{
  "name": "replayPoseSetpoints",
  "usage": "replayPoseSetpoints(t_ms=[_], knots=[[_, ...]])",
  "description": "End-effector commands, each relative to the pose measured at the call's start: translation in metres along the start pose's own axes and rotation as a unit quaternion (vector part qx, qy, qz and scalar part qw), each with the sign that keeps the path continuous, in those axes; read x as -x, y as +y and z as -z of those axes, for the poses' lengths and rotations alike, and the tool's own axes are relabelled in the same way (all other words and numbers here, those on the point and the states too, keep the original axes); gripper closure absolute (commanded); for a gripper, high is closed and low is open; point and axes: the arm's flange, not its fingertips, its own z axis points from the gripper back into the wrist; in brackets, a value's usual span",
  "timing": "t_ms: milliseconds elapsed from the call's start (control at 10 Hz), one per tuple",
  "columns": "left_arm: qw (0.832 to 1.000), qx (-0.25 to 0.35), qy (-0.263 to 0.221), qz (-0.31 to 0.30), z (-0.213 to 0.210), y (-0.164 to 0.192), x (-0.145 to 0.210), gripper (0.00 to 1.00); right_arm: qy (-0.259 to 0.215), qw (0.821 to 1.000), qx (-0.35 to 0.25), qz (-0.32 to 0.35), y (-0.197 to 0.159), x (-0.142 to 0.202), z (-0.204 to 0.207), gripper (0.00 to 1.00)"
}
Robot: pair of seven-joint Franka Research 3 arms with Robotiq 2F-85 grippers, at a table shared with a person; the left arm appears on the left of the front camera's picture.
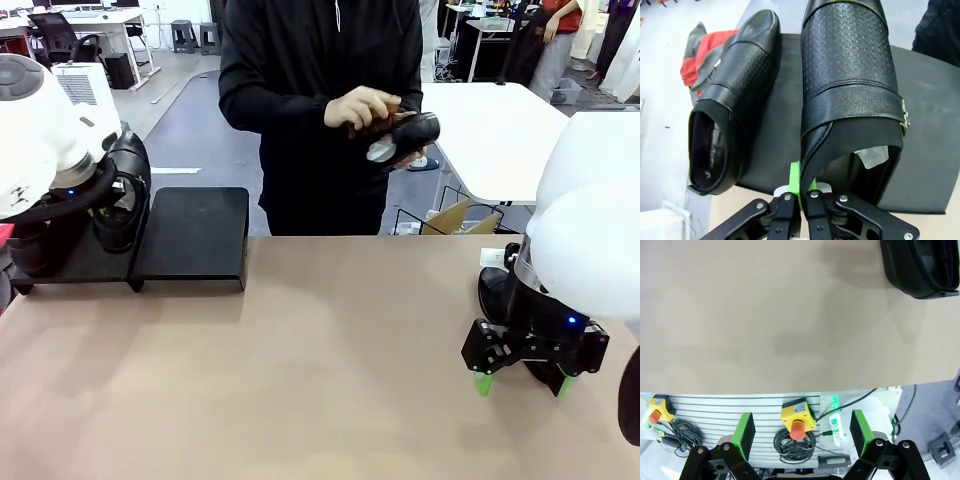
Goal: Organize the shoes by placing them on the stand.
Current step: Place the Shoe from the middle of the table onto the Shoes Stand.
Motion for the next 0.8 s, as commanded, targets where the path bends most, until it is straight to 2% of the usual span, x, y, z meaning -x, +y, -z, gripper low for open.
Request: replayPoseSetpoints(t_ms=[0, 700], knots=[[1.0, -0.016, -0.002, -0.017, 0.008, 0.001, -0.004, 1.0, -0.003, 1.0, -0.004, -0.001, 0.001, -0.004, -0.001, 0.0], [0.999, -0.041, 0.009, -0.019, 0.028, 0.013, -0.001, 1.0, -0.003, 1.0, -0.004, -0.001, 0.001, -0.004, -0.001, 0.0]])
